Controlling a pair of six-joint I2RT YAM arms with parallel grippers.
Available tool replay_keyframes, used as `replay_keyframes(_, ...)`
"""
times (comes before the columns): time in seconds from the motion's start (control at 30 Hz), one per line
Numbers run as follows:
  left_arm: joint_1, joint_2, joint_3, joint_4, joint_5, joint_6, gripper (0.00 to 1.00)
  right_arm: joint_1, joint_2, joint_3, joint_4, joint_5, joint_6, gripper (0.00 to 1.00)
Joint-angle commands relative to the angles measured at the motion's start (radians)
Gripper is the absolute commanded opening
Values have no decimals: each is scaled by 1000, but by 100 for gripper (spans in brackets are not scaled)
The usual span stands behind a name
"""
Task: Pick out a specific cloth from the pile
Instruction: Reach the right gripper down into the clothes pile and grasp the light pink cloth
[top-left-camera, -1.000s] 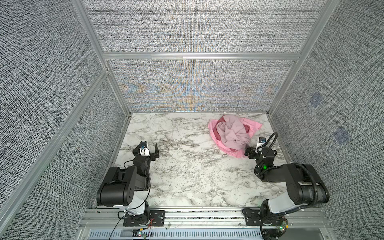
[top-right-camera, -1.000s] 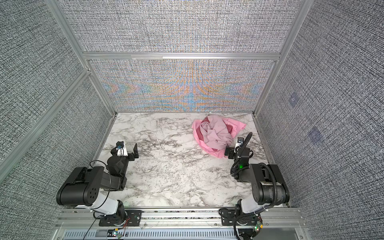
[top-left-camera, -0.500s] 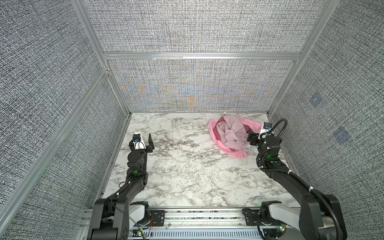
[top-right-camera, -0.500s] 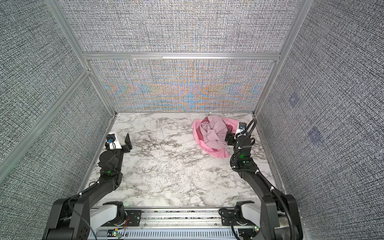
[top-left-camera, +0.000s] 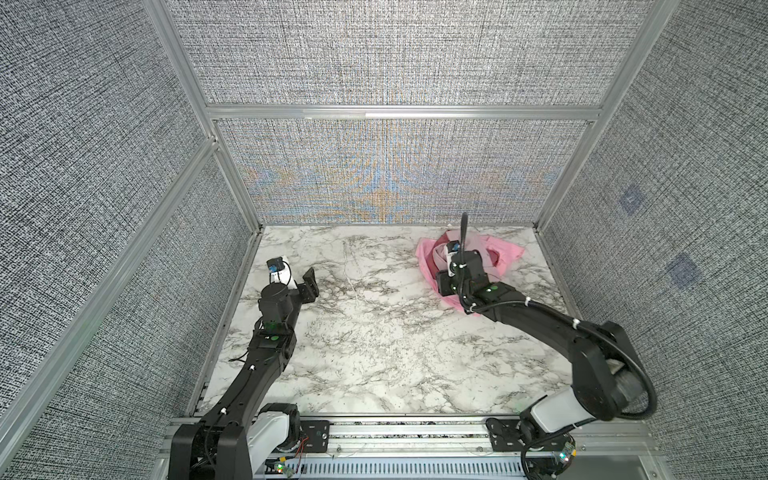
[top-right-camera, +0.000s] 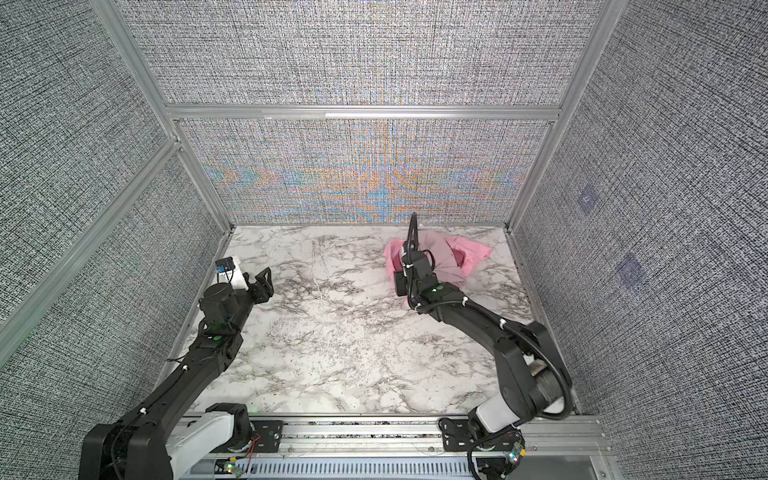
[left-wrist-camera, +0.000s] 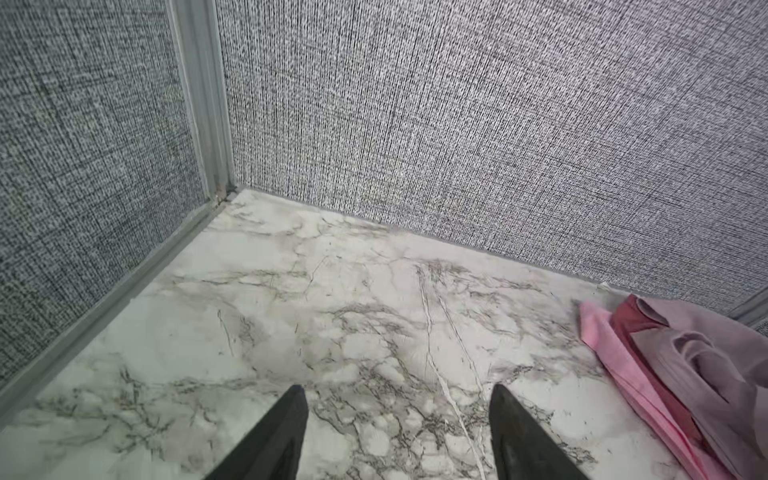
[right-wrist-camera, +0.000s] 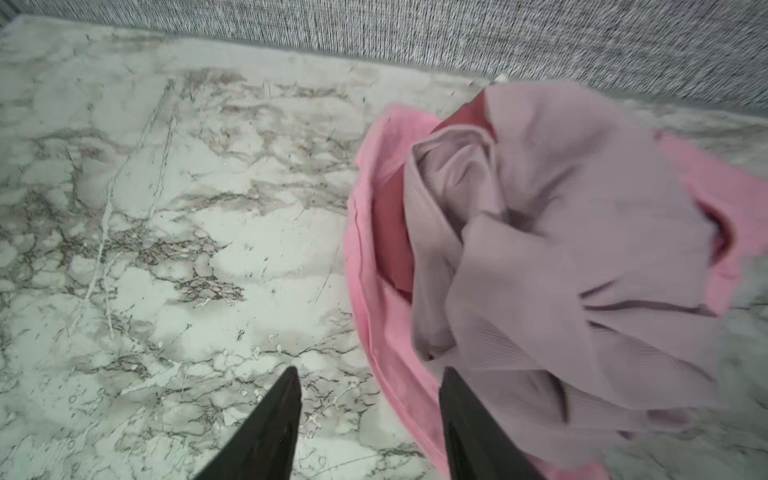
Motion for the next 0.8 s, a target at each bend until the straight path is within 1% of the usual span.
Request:
replay_keyframes(0.0,-2,-6,7,-58,18,-26,71,4,90,52,-46,-34,60,56)
replay_keyframes(0.17,-2,-4,18,-79,57,-23,71,1,234,156,-77,-42,78,54)
replay_keyframes(0.33,-2,-21,19,-89,58,-16,71,-17,317,210,-68,-58,109,49)
replay_keyframes(0.5,-3,-31,19,-93,59,-10,71,-30,374,252,-80,-48,109,42)
replay_keyframes(0.77,-2,-25,20,-87,68,-12,71,-35,416,283,-93,-48,103,42)
